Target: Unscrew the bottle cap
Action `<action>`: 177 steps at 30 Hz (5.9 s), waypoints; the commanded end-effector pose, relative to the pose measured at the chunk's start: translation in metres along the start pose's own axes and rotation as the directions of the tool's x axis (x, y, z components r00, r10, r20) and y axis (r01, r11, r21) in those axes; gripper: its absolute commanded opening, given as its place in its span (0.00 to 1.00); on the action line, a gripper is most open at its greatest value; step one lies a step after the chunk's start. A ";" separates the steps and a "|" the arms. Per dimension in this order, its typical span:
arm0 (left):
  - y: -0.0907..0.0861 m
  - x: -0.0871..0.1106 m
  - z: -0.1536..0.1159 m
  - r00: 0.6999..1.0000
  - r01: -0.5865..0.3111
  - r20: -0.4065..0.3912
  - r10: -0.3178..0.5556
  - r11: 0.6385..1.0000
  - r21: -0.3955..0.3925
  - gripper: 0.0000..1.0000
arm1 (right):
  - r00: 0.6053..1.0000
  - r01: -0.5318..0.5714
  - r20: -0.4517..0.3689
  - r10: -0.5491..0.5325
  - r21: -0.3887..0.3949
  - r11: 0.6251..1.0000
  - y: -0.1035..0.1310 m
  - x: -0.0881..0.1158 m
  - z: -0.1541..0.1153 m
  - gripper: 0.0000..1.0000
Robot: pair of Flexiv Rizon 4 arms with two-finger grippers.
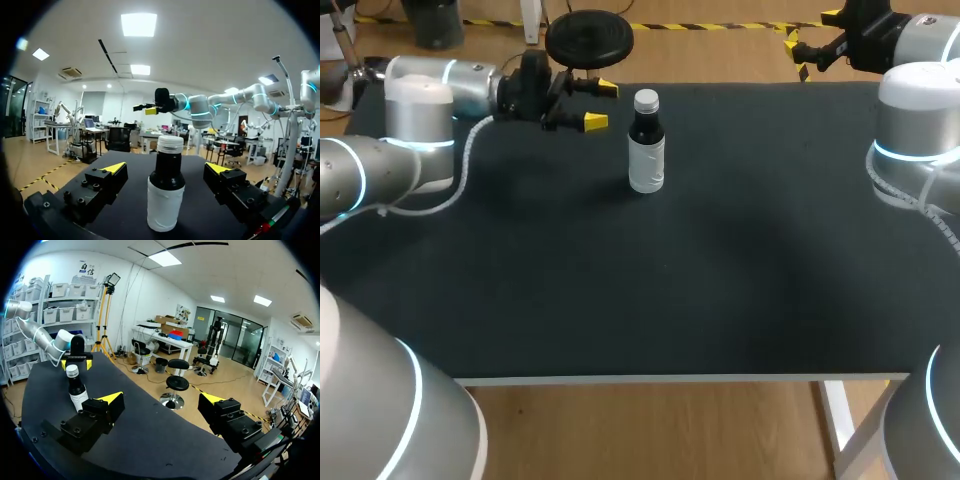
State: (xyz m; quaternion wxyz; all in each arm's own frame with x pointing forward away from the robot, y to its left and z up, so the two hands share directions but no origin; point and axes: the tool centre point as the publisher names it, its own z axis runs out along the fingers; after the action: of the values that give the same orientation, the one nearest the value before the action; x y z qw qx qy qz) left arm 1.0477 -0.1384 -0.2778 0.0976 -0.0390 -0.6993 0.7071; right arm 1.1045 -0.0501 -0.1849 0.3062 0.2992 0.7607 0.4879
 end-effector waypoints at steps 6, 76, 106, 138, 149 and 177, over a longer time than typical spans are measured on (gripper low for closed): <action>0.006 -0.008 0.020 0.994 -0.019 -0.106 0.018 1.000 -0.005 1.00 | 1.000 0.000 0.000 0.000 0.000 1.000 0.000 0.000 0.000 1.00; 0.005 -0.003 0.064 0.957 -0.078 -0.280 0.072 0.997 -0.009 0.00 | 1.000 0.000 0.000 0.000 0.000 1.000 0.000 0.000 0.000 1.00; 0.010 -0.006 0.053 0.966 -0.083 -0.247 0.081 0.997 0.002 0.00 | 1.000 0.000 0.000 0.000 0.000 1.000 0.000 0.000 0.000 1.00; 0.009 -0.006 0.052 0.967 -0.085 -0.243 0.082 0.996 -0.003 0.00 | 1.000 0.000 0.000 0.000 0.000 1.000 0.000 0.000 0.000 1.00; 0.009 -0.006 0.052 0.967 -0.085 -0.243 0.082 0.996 -0.003 0.00 | 0.999 -0.038 -0.008 0.038 -0.062 0.997 0.006 0.019 0.010 1.00; 0.009 -0.006 0.052 0.967 -0.085 -0.243 0.082 0.996 -0.003 0.00 | 0.991 -0.127 -0.078 0.112 -0.234 0.964 0.031 0.190 0.032 1.00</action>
State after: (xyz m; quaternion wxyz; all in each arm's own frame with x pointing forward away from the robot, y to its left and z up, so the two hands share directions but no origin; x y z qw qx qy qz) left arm 1.0358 -0.1909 -0.2846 0.1472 -0.1504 -0.6870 0.6955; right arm 1.0177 0.1106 -0.1948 0.2466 0.2742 0.7171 0.5914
